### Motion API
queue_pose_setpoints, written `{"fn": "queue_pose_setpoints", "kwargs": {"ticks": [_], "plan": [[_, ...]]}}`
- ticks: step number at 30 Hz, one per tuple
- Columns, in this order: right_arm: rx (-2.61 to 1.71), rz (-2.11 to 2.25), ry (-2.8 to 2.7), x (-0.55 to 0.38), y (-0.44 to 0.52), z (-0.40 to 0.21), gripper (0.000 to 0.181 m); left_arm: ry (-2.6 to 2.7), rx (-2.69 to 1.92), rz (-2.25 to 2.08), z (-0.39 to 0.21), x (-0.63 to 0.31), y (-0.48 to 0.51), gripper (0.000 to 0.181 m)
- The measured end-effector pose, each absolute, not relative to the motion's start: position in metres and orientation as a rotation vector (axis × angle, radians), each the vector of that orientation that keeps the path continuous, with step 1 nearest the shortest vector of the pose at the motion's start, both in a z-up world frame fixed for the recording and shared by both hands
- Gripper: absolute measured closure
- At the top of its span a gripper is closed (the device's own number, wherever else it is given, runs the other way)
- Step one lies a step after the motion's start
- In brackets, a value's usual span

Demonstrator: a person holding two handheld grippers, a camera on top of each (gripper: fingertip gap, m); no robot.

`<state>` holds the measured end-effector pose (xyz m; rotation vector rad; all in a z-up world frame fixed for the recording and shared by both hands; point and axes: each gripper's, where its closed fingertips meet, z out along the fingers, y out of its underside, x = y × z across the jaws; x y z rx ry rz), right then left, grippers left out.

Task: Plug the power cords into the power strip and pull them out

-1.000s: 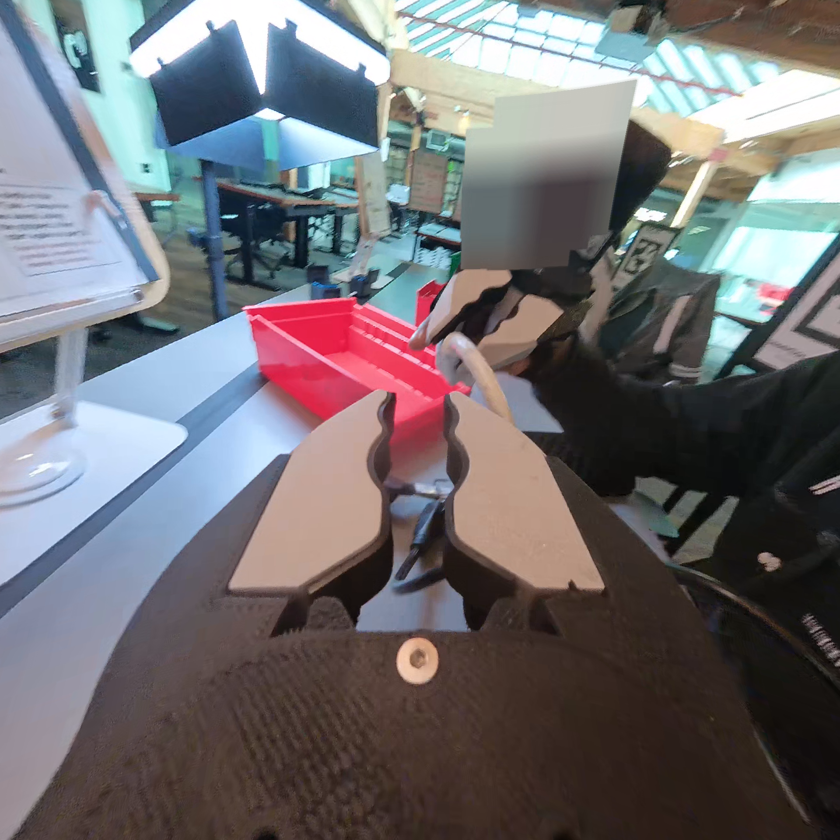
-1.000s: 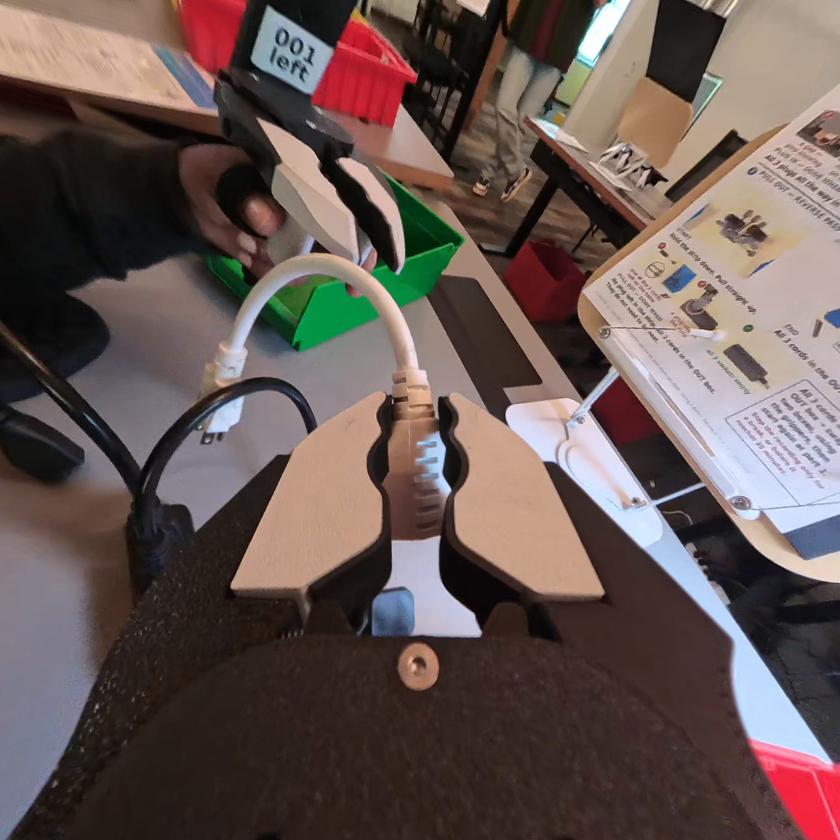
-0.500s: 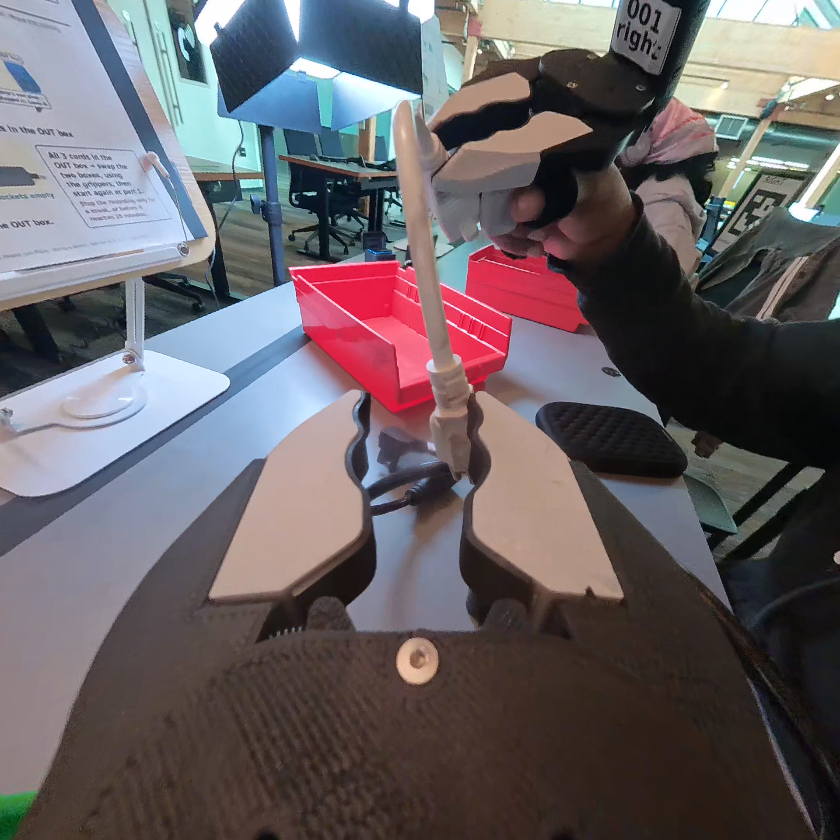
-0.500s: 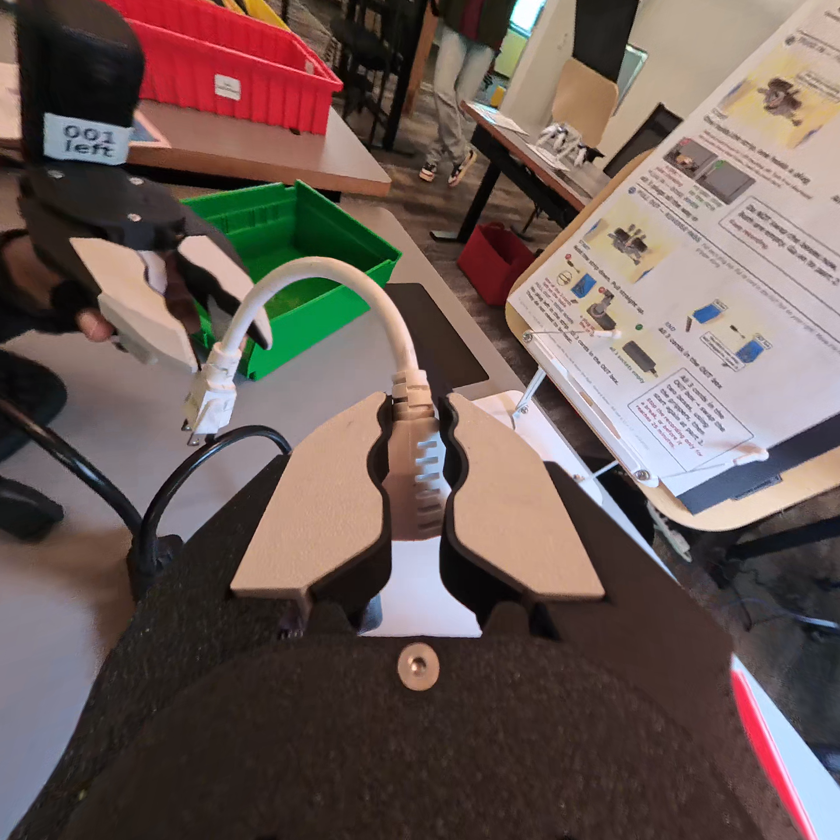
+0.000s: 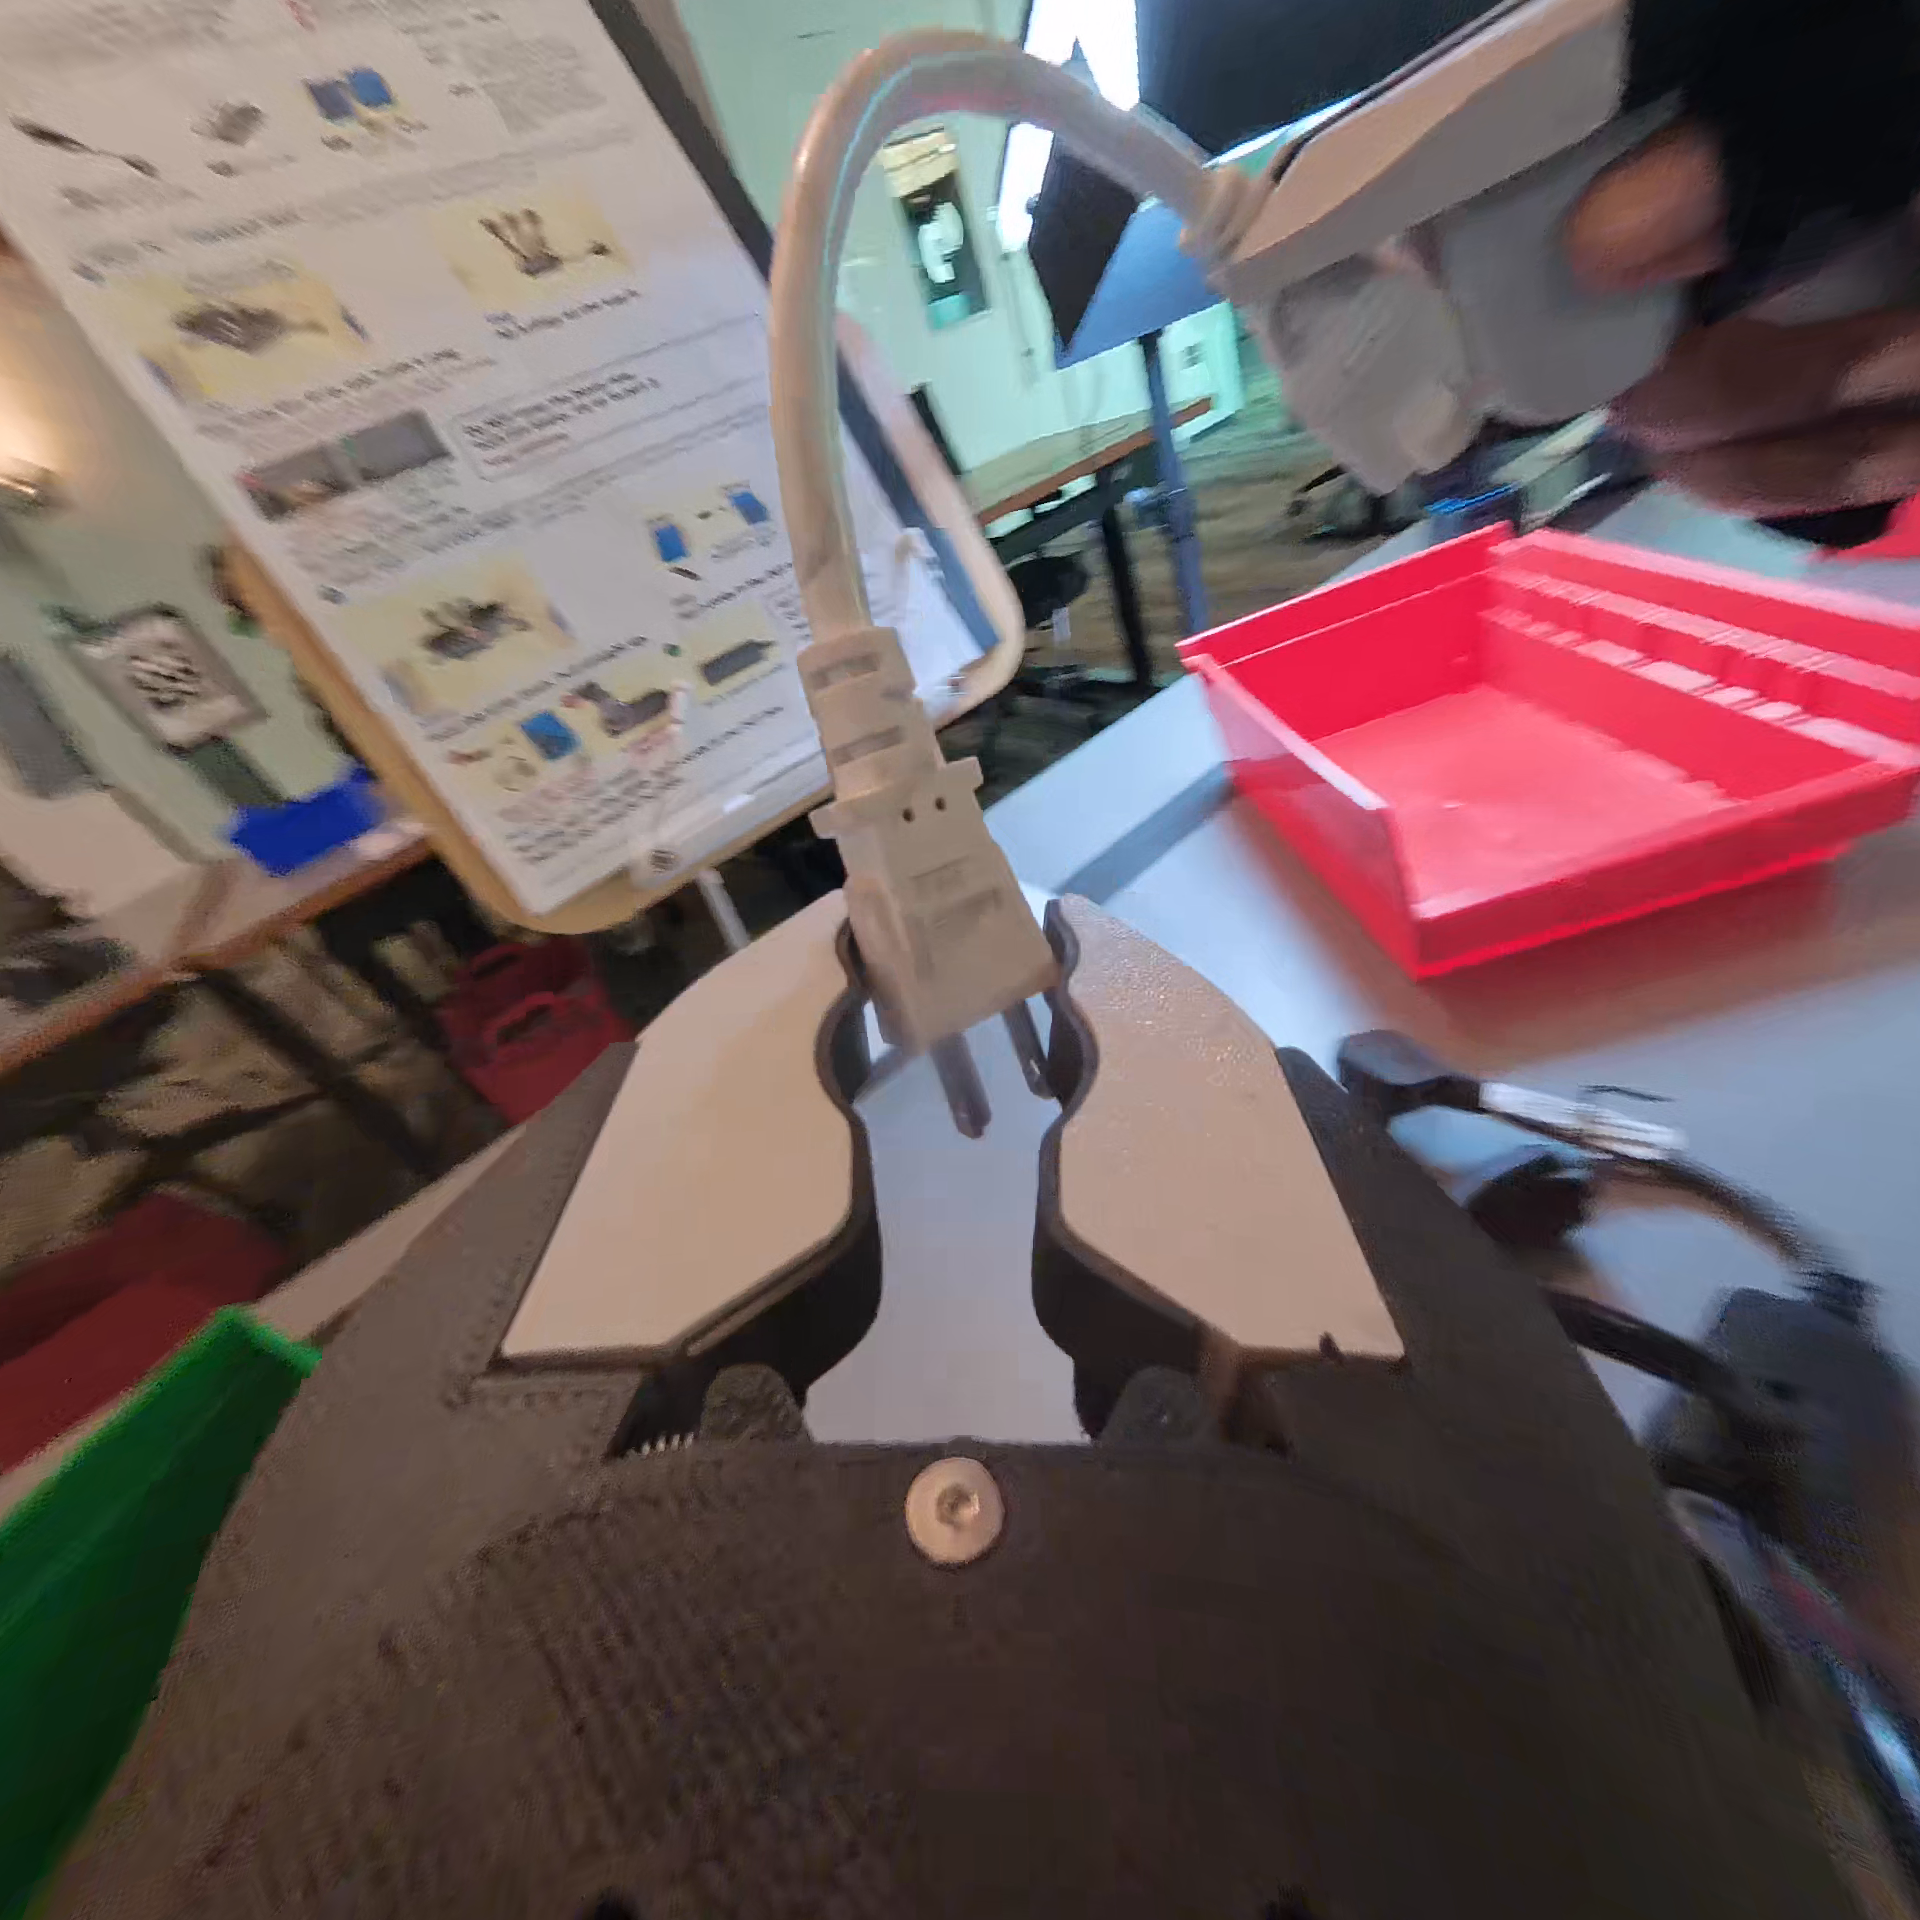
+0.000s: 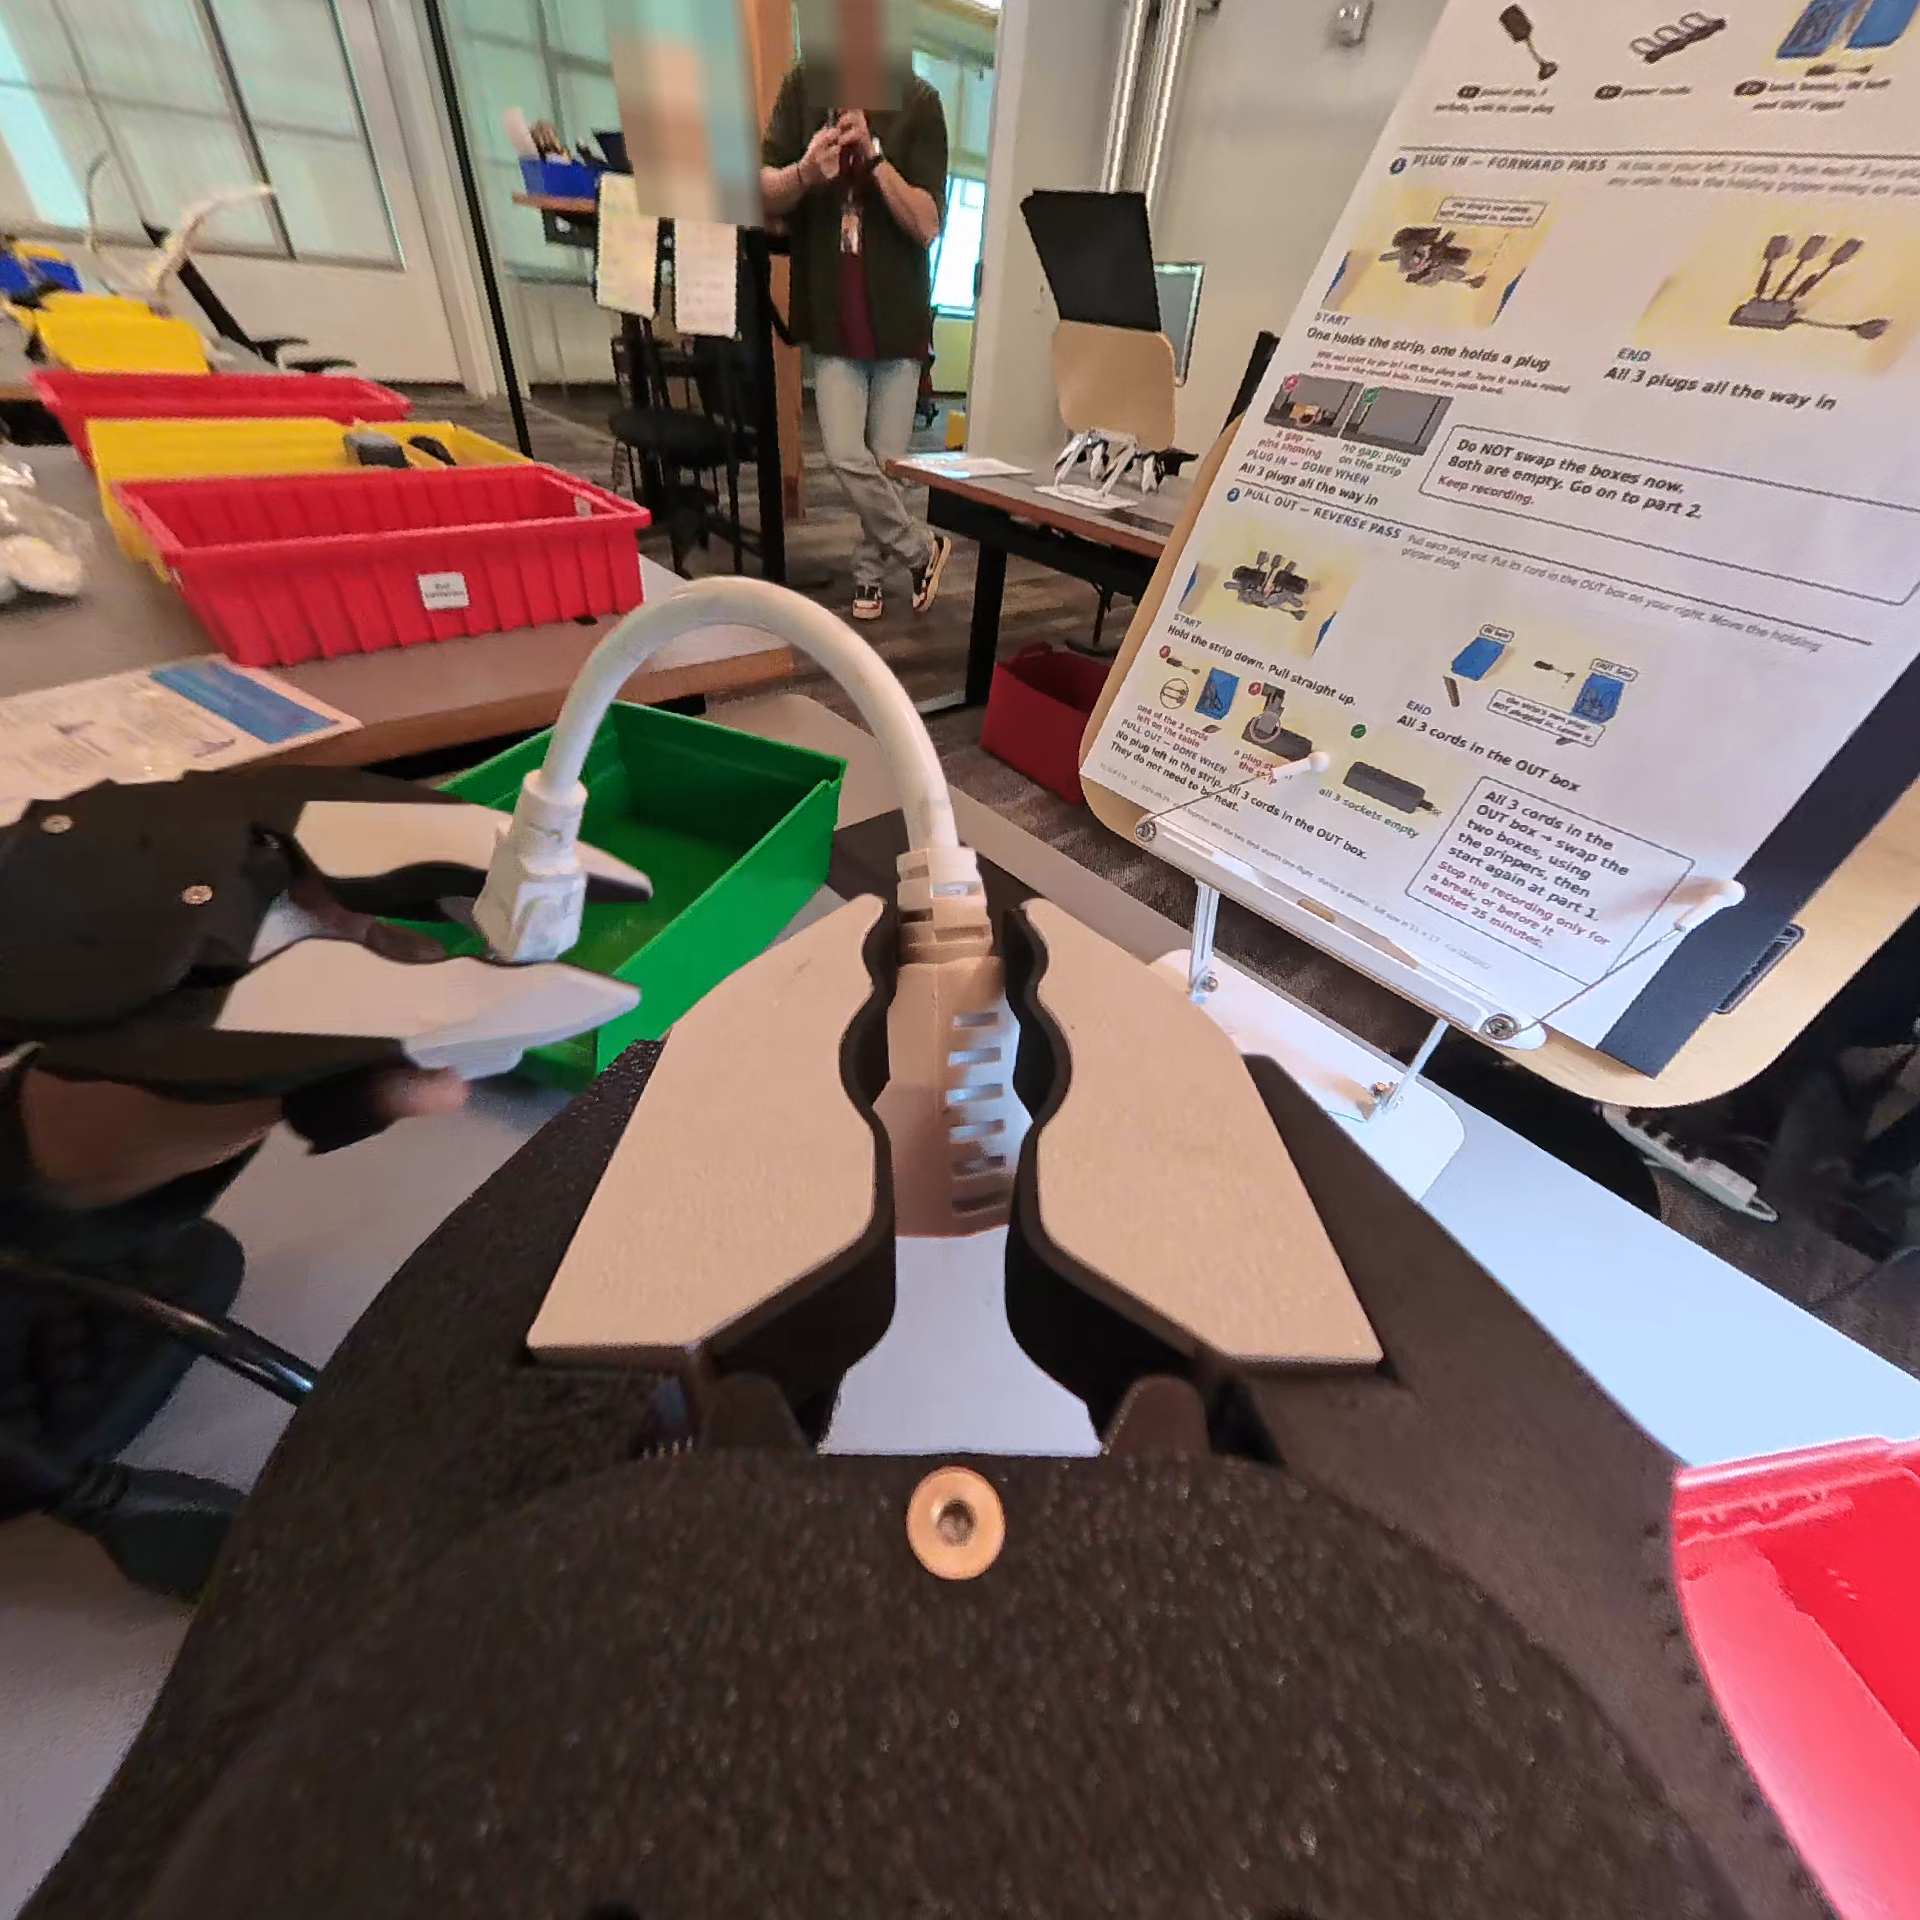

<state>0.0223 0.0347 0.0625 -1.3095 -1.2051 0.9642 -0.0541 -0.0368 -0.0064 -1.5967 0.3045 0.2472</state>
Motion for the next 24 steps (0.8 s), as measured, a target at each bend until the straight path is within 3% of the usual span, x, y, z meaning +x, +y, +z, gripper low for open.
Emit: {"fn": "queue_pose_setpoints", "kwargs": {"ticks": [8,12,14,18,24], "plan": [[-1.165,0.953,-1.437,0.054,0.004,0.024,0.163,0.548,-1.598,0.220,0.006,-0.045,-0.061,0.154],[-1.034,1.190,-1.540,0.079,-0.034,0.012,0.160,0.644,-1.607,-0.055,0.010,-0.026,-0.078,0.154],[-0.859,1.372,-1.588,0.097,-0.061,0.016,0.148,0.675,-1.578,-0.173,0.020,-0.018,-0.087,0.154],[-0.602,1.729,-1.479,0.137,-0.066,0.046,0.151,0.729,-1.515,-0.361,0.040,-0.004,-0.100,0.155],[-0.720,1.428,-1.549,0.084,-0.045,0.011,0.145,0.823,-1.408,-0.735,0.041,0.032,-0.109,0.154]]}}
